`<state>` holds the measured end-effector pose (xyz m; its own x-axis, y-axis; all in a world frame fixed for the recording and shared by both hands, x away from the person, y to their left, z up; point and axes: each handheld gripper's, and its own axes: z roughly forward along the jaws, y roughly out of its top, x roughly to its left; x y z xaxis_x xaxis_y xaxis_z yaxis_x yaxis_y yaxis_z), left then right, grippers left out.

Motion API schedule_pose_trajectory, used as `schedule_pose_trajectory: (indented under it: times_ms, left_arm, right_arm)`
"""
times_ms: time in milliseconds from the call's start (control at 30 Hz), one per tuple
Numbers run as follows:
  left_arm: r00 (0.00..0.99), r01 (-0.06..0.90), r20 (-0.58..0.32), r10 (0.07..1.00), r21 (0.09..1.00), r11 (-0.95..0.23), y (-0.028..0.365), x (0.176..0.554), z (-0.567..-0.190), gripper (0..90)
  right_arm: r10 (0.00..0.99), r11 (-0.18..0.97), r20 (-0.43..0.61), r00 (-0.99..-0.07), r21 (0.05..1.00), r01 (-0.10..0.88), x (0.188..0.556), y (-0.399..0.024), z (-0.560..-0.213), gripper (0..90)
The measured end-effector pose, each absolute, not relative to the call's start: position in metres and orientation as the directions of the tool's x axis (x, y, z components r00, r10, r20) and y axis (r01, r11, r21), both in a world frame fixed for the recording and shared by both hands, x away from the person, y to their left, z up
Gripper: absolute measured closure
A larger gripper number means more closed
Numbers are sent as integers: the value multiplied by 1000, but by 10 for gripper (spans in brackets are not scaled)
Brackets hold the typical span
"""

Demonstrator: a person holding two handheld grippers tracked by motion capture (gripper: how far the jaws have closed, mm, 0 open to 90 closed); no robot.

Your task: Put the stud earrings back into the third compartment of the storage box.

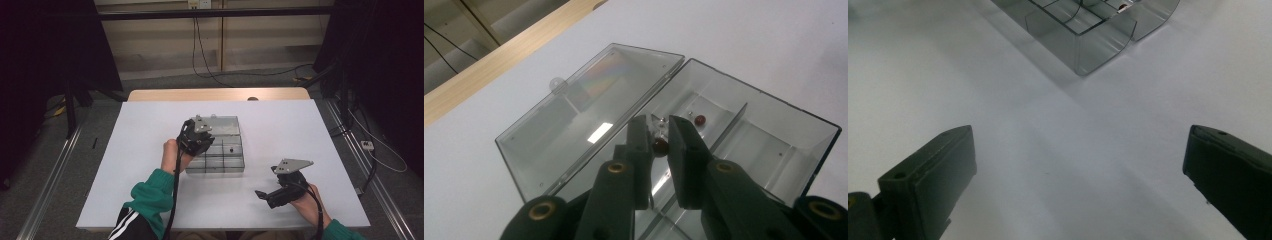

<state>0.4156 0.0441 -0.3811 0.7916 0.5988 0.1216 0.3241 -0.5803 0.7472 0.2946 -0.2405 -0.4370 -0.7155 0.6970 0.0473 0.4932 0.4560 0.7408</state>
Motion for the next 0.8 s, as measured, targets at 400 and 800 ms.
schedule_pose_trajectory:
  times_ms: [400, 800]
  left_arm:
    - [800, 328, 120, 588, 733, -596, 20, 420, -390, 804]
    - [809, 351, 106, 579, 704, -618, 2, 427, -403, 802]
  right_arm:
    - [700, 454, 46, -713, 742, 493, 294, -241, -436, 8]
    - [694, 460, 37, -719, 745, 483, 293, -240, -436, 9]
